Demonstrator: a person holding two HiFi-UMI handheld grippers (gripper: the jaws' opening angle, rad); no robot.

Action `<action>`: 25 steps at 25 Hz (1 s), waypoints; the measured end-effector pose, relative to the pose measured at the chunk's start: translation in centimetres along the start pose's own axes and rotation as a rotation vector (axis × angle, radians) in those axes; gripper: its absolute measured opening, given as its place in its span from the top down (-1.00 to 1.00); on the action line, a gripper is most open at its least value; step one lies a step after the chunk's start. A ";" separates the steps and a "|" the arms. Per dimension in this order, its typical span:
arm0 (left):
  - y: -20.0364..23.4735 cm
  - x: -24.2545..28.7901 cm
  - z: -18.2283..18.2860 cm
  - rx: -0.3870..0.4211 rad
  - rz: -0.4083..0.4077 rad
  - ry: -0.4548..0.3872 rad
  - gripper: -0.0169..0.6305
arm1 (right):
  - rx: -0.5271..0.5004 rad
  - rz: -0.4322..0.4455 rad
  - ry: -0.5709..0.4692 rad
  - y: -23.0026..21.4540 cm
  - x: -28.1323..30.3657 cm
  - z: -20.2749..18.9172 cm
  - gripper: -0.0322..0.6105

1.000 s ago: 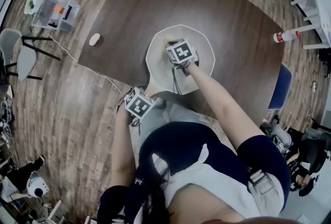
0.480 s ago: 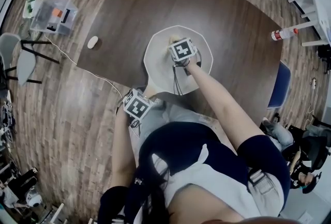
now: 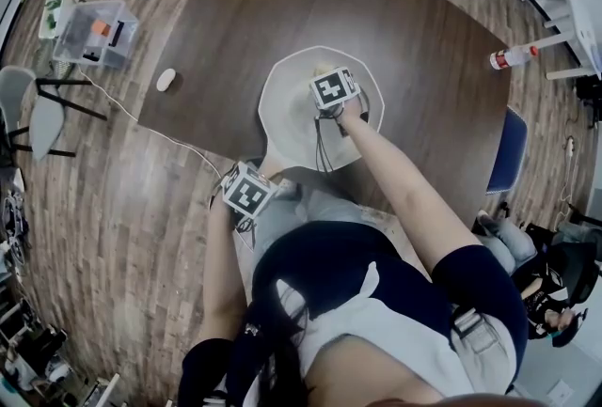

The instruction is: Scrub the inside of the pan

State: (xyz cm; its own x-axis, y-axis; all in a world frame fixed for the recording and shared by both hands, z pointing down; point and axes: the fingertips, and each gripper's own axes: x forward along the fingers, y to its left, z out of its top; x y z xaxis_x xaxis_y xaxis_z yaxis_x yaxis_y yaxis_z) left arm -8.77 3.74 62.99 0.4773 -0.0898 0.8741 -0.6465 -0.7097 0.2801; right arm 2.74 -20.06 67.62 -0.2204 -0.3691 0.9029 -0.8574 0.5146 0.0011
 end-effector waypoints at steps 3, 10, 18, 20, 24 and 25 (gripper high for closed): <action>-0.1 0.0 0.2 -0.012 -0.003 0.011 0.26 | -0.046 -0.037 0.007 -1.1 -0.4 0.4 0.85; -0.3 -0.1 0.7 -0.029 -0.005 -0.004 0.26 | -0.097 -0.048 0.084 -2.2 -0.8 -0.5 0.85; -0.3 -0.5 0.2 -0.044 -0.007 -0.007 0.26 | -0.088 -0.033 0.193 -2.4 -1.3 -3.0 0.85; -0.2 -1.0 0.0 -0.040 0.000 0.000 0.26 | -0.088 -0.035 0.215 -2.3 -1.4 -3.5 0.85; 0.0 -1.0 0.1 -0.039 0.009 -0.010 0.27 | -0.147 -0.045 0.237 -2.6 -1.6 -3.7 0.85; -0.2 -1.0 0.1 -0.041 0.001 -0.008 0.27 | -0.161 -0.044 0.243 -2.7 -1.6 -3.8 0.85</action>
State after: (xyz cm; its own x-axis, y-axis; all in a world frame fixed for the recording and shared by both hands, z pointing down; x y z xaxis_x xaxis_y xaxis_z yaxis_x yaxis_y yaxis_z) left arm -9.08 3.90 62.08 0.4815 -0.0967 0.8711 -0.6709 -0.6802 0.2953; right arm 7.18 -17.92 67.83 -0.0499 -0.2079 0.9769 -0.7746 0.6255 0.0936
